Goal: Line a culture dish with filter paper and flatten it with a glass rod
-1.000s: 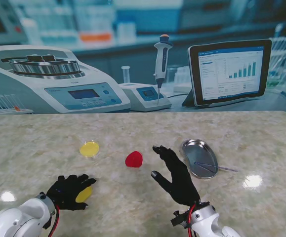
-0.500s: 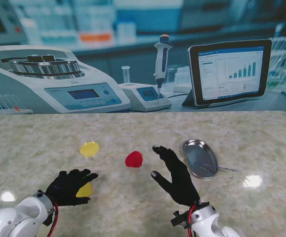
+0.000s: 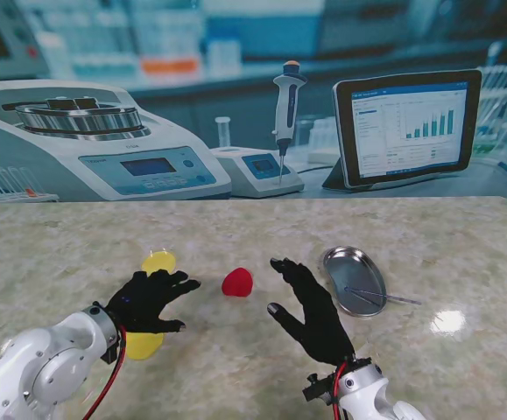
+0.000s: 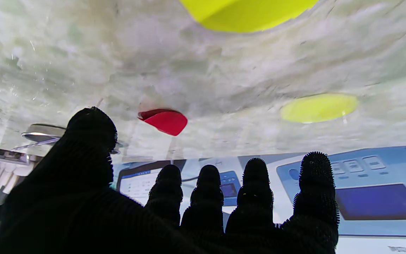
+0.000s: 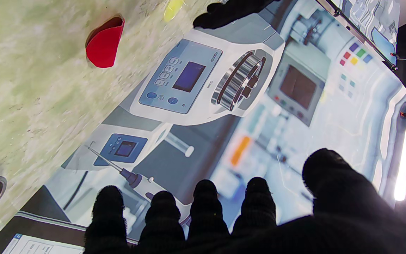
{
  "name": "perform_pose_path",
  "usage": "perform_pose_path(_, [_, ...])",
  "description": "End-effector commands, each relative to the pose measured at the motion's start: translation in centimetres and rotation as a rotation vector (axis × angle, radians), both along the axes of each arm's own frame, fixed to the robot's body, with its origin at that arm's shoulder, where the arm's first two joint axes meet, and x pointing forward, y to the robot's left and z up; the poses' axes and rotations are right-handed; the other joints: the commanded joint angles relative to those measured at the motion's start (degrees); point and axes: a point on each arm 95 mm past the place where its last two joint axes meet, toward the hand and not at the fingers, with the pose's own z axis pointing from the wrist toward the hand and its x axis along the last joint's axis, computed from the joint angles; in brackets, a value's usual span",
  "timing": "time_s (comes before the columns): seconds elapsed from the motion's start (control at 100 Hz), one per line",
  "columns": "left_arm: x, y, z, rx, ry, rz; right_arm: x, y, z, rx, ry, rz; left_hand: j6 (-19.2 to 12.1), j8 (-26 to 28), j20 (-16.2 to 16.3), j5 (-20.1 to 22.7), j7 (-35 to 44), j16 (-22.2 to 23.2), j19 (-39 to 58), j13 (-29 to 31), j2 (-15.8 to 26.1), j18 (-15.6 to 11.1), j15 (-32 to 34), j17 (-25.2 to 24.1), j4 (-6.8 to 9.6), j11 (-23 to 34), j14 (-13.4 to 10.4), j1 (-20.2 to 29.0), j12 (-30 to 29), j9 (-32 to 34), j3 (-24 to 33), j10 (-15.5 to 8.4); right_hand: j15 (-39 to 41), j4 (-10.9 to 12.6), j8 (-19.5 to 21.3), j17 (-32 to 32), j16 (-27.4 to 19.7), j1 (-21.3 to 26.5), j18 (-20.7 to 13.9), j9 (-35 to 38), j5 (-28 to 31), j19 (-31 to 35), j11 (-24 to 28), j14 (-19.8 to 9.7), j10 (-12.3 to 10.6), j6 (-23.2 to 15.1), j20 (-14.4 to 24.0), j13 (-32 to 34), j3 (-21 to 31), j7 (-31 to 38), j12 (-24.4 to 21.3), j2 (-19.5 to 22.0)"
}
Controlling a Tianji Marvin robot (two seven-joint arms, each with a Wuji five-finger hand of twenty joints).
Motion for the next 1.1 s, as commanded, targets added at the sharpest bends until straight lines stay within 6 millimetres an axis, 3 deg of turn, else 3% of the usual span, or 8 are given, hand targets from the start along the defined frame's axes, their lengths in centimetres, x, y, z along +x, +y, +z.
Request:
perform_pose_path(0.0, [0.5, -0.6, 0.3, -0.006, -0.002, -0.017, -0.3, 0.2, 0.0, 0.007, 0.007, -0.002, -0.67, -0.70, -1.46, -0.43, 1.31, -0.49, -2.30, -0.36, 0.67, -0.53, -1.07, -0.91, 0.95, 0.65, -0.76, -0.67, -0.59, -0.23, 1.26, -0.23, 0.68, -0.31, 0.05, -0.73, 0.80, 1.20, -1.51, -1.08, -0.43, 0.46, 0.28, -2.37, -1.98, -1.66, -0.65, -0.16, -1.05, -0.27, -0.12, 0.92])
perform_pose_path(0.13, [1.7, -1.8, 0.3, -0.016, -0.003, -0.055, -0.2, 0.1, 0.0, 0.009, 0.007, -0.005, -0.58, -1.03, -1.30, -0.51, 1.30, -0.37, -2.22, 0.09, 0.67, -0.60, -1.02, -0.41, 0.81, 0.75, -0.93, -0.85, -0.67, -0.10, 1.59, -0.35, 0.70, -0.32, 0.09, -0.73, 0.80, 1.26, -1.51, -1.10, -0.42, 0.45, 0.29, -2.39, -1.96, -1.63, -0.65, -0.14, -1.07, -0.24, -0.12, 0.91])
perform_pose_path(0.16, [2.0, -2.0, 0.2, -0.019, -0.002, -0.062, -0.2, 0.1, 0.0, 0.009, 0.007, -0.005, -0.60, -1.11, -1.25, -0.51, 1.30, -0.32, -2.18, 0.21, 0.62, -0.63, -0.97, -0.30, 0.79, 1.01, -0.98, -0.88, -0.59, 0.17, 1.74, -1.84, 0.71, -0.32, 0.10, -0.73, 0.80, 1.25, -1.52, -1.09, -0.44, 0.45, 0.29, -2.43, -2.03, -1.70, -0.65, -0.13, -1.08, -0.25, -0.12, 0.94])
perform_pose_path(0.47, [4.0, -4.4, 0.0, -0.034, -0.008, -0.110, -0.2, 0.0, 0.0, 0.010, 0.006, -0.009, 1.85, -3.11, -1.10, -0.82, -0.24, -0.81, -1.55, 1.01, -1.45, -1.05, 0.32, 0.14, 0.25, 0.68, -1.73, -1.37, -3.74, 0.55, 6.56, -5.72, 0.72, -0.33, 0.23, -0.72, 0.79, 1.39, -1.51, -1.08, -0.44, 0.44, 0.35, -2.41, -2.01, -1.58, -0.63, -0.14, -1.13, -0.21, -0.13, 0.84])
perform_pose_path(0.62, [4.5, -5.4, -0.1, -0.035, 0.003, -0.116, -0.2, 0.0, 0.0, 0.011, 0.008, -0.009, 0.99, -3.71, -1.29, -1.16, -2.73, -1.86, -1.54, 1.10, -2.36, -1.41, -0.36, 0.19, -0.06, 0.26, -2.05, -1.67, -4.82, 0.90, 8.63, -7.41, 0.73, -0.34, 0.29, -0.71, 0.79, 1.41, -1.52, -1.05, -0.45, 0.45, 0.36, -2.39, -2.07, -1.61, -0.61, -0.14, -1.16, -0.20, -0.15, 0.78])
perform_pose_path(0.91, [5.8, -7.4, -0.8, -0.042, 0.027, -0.108, -0.3, 0.0, 0.0, 0.010, 0.011, -0.006, 1.26, -2.05, -1.41, -0.41, 0.51, -2.32, -1.75, 1.53, -3.20, -1.29, -0.85, 0.07, -0.75, 2.80, -1.96, -4.17, -6.48, 1.90, 6.43, -6.40, 0.73, -0.33, 0.46, -0.72, 0.78, 1.50, -1.55, -1.08, -0.45, 0.47, 0.38, -2.44, -2.04, -1.51, -0.59, -0.14, -1.16, -0.17, -0.16, 0.77])
perform_pose_path(1.06, [6.9, -7.9, -1.4, -0.006, 0.030, -0.115, -0.3, 0.0, 0.0, 0.009, 0.011, -0.006, 0.39, -5.69, -1.54, -1.24, -4.21, -2.48, -2.31, 0.87, -4.75, -1.75, -1.48, -0.21, -1.35, -1.28, -2.13, -6.20, -8.32, 0.06, 9.54, -7.27, 0.74, -0.34, 0.53, -0.72, 0.78, 1.49, -1.59, -1.07, -0.46, 0.46, 0.37, -2.47, -2.08, -1.58, -0.59, -0.12, -1.19, -0.16, -0.18, 0.84])
perform_pose_path(1.09, [7.1, -8.0, -1.5, -0.001, 0.028, -0.115, -0.3, 0.0, 0.0, 0.009, 0.010, -0.007, -1.37, -5.72, -1.59, -1.02, -4.04, -2.50, -2.46, 0.69, -4.66, -1.93, -1.56, -0.42, -1.34, -1.80, -2.05, -6.10, -8.33, -0.51, 9.85, -6.89, 0.74, -0.34, 0.54, -0.72, 0.78, 1.50, -1.59, -1.08, -0.47, 0.46, 0.36, -2.42, -2.02, -1.54, -0.59, -0.12, -1.20, -0.17, -0.18, 0.77])
